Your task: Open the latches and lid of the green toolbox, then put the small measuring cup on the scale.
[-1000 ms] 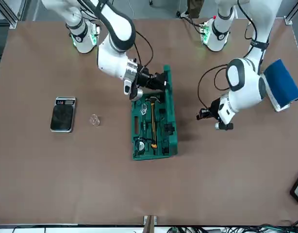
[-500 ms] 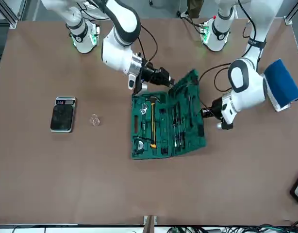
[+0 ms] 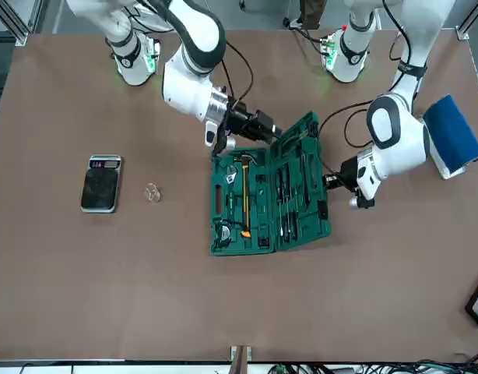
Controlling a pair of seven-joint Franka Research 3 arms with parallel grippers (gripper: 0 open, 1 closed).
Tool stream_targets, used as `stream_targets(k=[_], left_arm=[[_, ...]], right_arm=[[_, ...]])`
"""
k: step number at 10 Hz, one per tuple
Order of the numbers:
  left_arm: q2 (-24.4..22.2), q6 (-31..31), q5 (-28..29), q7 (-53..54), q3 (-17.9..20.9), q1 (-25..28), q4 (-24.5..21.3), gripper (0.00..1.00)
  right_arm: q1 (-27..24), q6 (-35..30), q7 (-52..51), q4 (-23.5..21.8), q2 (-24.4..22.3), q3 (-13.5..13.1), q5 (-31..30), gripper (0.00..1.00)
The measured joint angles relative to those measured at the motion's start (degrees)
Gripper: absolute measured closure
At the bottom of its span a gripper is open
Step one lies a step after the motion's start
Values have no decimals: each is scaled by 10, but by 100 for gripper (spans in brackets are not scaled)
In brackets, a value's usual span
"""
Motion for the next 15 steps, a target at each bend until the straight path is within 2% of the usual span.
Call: stream_targets(k=[1,2,3,5,6,9,10,11,13,15], left_arm=[[0,-6,0,2,1,2,0,99],[0,-11,0,10,2,8,0,99],[0,-14,0,16,2,15,0,99],[3,-15,0,19,4,18,-1,99],[4,-15,0,19,4,18,-1,99],[20,-10,12,21,7,23,2,99],[26,-10,25,21,7,31,3,99],[29,-10,30,23,8,40,4,99],[29,-10,36,24,9,45,5,99],[29,-10,37,24,9,45,6,99]], right_arm=[[-18,-39,1,1,1,-5,-35,25],[-35,-88,3,2,1,-23,-70,10],[-43,-148,5,3,1,-61,-114,3],[-50,-282,12,20,0,-162,-222,0],[-53,-332,20,34,-5,-203,-272,0],[-55,-446,68,45,-60,-309,-426,0],[-55,-484,88,47,-87,-341,-501,0],[-56,-524,109,51,-114,-367,-584,0],[-56,-591,137,71,-159,-398,-711,0],[-57,-636,148,103,-182,-404,-801,0]])
